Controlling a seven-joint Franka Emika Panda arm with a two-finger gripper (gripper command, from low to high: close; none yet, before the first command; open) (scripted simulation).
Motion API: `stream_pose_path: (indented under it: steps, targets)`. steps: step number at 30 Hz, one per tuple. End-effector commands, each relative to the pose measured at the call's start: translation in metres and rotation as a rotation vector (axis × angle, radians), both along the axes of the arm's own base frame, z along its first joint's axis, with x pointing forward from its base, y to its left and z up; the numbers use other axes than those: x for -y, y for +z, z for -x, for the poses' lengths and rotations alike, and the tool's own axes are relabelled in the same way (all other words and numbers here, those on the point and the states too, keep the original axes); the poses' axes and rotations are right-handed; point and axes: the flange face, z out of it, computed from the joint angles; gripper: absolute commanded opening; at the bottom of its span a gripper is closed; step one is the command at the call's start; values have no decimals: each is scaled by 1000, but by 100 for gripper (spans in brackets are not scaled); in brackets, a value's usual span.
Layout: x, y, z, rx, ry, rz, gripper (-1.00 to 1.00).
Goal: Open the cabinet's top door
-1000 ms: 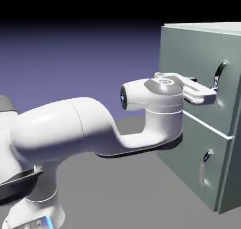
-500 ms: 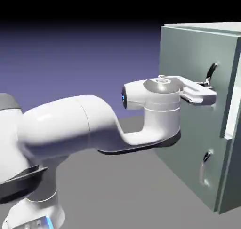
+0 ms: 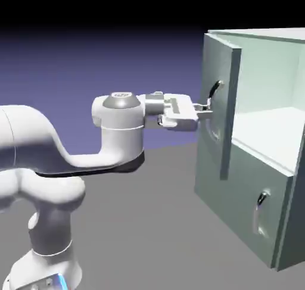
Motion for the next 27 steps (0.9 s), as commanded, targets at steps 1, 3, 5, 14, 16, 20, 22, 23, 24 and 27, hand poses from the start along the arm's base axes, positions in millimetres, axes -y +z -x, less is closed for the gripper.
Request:
stream_pose_path:
  steps: [1,3,5,14,16,20,22,23,24,27]
  targets:
    - [-6,0,6,0,-19,0,-100]
    - [-19,0,17,0,-56,0,-100]
    - [-30,0,26,0,-92,0,-100]
    - [-81,0,61,0,-233,0,-100]
    - [-92,0,68,0,-263,0,-100]
    - [-116,0,80,0,-326,0,-100]
    - [-129,0,86,0,-359,0,-100]
    - [-136,0,89,0,-376,0,-100]
    - [-143,0,91,0,-394,0,-100]
    - [-167,0,100,0,-451,0,-100]
